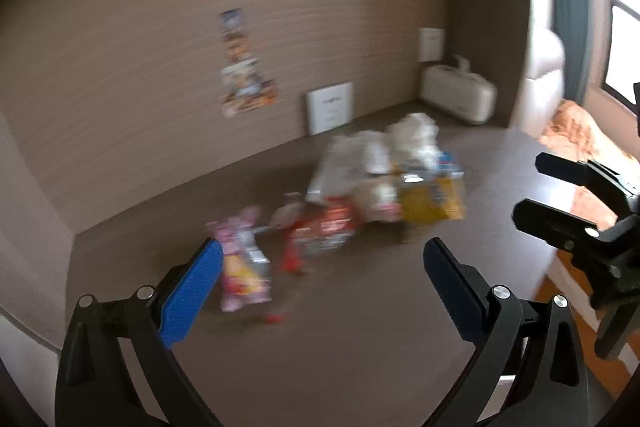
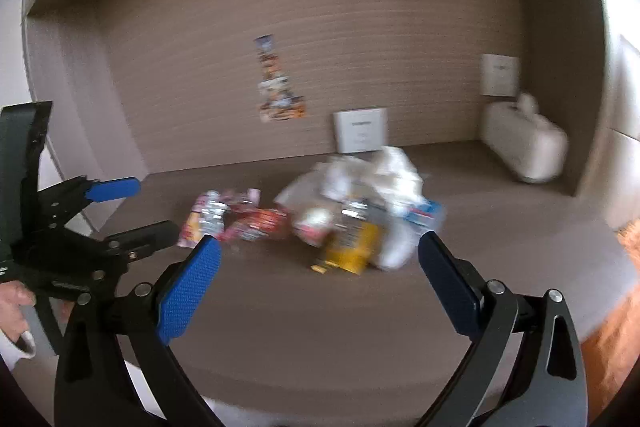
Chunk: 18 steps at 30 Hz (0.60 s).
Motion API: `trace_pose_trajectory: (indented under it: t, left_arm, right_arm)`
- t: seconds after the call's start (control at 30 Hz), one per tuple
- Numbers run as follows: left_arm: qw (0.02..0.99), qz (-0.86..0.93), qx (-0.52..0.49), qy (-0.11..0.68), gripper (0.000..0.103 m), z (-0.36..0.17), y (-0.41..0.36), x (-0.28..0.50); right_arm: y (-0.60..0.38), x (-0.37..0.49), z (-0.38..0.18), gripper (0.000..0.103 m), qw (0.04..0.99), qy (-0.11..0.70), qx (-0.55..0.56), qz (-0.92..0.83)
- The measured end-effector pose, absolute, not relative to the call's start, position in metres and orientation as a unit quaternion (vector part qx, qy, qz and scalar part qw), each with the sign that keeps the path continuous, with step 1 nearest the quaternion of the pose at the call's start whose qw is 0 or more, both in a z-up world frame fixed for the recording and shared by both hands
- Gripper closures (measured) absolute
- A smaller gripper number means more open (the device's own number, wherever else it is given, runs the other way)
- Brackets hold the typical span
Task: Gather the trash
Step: 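Move both tools back to the snack wrappers on the desk, then grasp the pink snack wrapper with the left tool while the right tool grasps the red wrappers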
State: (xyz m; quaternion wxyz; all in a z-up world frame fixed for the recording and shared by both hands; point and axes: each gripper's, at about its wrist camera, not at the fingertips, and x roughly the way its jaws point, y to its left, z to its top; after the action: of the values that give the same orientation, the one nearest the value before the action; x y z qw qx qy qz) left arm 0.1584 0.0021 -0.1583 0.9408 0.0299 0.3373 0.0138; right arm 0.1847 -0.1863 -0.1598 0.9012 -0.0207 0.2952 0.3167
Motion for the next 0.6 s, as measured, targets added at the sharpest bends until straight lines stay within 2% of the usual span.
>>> trace_pose_trajectory:
  t: [0.23,0.6]
  left_arm:
    - [0.924,0.032,-0.006,0.381,0.005,-0.190,0.083,0.180]
    - [0.909,-0.027,-0.005,0.415,0.006,-0.229,0.105,0.228]
  right_arm:
    - [-0.102,0.204,-0.182,0.005,0.871,0.322,-0.047,0.369]
    - [-0.050,0.240,-0.214,0.005,0.861,0.338,-0.140,0.354]
